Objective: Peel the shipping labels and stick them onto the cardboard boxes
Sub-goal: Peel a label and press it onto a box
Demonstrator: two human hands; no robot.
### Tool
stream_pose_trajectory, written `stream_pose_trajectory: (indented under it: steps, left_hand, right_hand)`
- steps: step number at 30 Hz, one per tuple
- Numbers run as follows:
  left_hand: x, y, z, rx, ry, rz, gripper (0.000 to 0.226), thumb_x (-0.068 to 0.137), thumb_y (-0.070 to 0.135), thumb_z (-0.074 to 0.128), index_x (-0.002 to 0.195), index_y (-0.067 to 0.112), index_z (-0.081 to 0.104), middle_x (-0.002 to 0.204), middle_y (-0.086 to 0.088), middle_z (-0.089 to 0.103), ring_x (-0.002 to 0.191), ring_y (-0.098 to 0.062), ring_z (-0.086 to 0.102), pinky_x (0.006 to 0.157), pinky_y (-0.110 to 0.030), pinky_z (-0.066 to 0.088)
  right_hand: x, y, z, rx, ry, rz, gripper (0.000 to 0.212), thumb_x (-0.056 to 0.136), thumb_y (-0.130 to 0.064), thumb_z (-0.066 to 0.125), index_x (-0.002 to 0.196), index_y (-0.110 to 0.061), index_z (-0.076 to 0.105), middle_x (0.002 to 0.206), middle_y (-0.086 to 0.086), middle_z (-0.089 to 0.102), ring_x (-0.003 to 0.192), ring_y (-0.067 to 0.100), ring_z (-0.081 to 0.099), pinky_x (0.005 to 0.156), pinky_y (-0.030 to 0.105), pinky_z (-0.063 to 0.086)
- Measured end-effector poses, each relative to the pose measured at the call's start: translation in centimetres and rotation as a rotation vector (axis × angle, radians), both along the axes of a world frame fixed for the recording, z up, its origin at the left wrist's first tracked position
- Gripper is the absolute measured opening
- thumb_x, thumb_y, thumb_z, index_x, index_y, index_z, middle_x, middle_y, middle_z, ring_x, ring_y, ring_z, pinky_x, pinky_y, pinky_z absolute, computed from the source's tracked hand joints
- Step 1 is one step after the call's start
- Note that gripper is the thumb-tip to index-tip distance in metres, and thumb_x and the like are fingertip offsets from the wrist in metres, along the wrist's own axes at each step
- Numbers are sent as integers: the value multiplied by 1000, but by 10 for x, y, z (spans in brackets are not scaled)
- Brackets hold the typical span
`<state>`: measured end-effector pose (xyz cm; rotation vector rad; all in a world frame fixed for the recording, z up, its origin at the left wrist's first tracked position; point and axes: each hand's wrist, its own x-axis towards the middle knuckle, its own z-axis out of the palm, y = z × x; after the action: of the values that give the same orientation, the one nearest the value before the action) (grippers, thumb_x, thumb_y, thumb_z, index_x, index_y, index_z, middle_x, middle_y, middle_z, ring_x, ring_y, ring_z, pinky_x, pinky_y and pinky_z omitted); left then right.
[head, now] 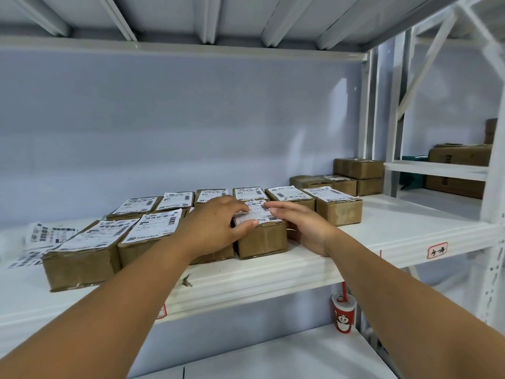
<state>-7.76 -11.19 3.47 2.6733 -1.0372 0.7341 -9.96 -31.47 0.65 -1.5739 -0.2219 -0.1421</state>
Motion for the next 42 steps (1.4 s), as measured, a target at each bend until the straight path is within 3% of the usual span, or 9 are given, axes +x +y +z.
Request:
stream_pose_trajectory:
  steps: [5,10,13,15,18,20,26,34,42]
  left_hand:
    - [-5,0,-30,97,-608,18,42,91,39,34,77,17,67,68,1,64,57,-23,60,51,-28,44]
    - [-5,0,-34,54,-619,47,44,85,50,37,93,17,66,82,1,66,71,-21,63,55,-30,48]
    - [-4,-1,-35,58,-591,-8,49,84,53,40,101,13,63,89,-3,65,79,-24,62,60,-32,51]
    - [-4,0,-36,65,-604,-17,49,82,53,41,101,13,62,88,-3,65,80,-24,62,60,-32,51]
    - [-6,-1,-36,66,-616,-8,47,80,51,41,97,14,63,85,-1,65,77,-22,63,57,-30,50]
    - [-7,-2,-35,69,-615,4,47,80,52,41,96,15,64,84,1,65,76,-21,62,56,-30,49]
    - [-6,-4,-35,78,-602,25,47,79,51,40,94,14,65,82,0,65,74,-21,62,55,-30,49]
    - [-6,-5,-35,68,-532,46,47,79,52,40,94,14,64,82,-1,64,74,-23,62,59,-31,51]
    - [-8,-5,-34,75,-521,60,47,78,53,40,93,15,65,80,0,64,71,-22,61,56,-30,49]
  right_hand:
    - [2,1,-2,-8,-32,-101,17,86,-15,67,102,-21,70,101,-5,70,102,10,61,99,28,42]
    - [-1,0,-4,-291,-269,-556,10,90,-21,61,89,-21,70,90,-4,70,89,14,64,85,28,50]
    - [-9,-20,-5,-713,-450,-1066,24,87,-22,59,110,-20,68,118,4,56,112,22,48,98,34,39]
    - [-12,-43,-4,-875,-335,-1176,41,85,-26,62,125,-24,59,137,11,39,128,30,32,107,40,28]
    - [-11,-73,-2,-824,36,-1016,56,83,-33,63,136,-34,45,154,11,11,140,36,16,113,47,21]
    - [-8,-81,1,-665,142,-830,59,82,-32,64,138,-34,42,152,11,13,132,34,33,106,38,31]
    - [9,-73,1,-740,98,-777,61,75,-34,70,130,-29,42,135,15,35,89,23,44,78,27,37]
    - [25,-66,1,-710,83,-765,57,70,-29,68,122,-29,45,125,10,46,85,18,37,68,29,36]
    - [38,-72,4,-677,57,-695,54,76,-24,68,125,-28,46,135,13,27,72,12,49,75,24,39]
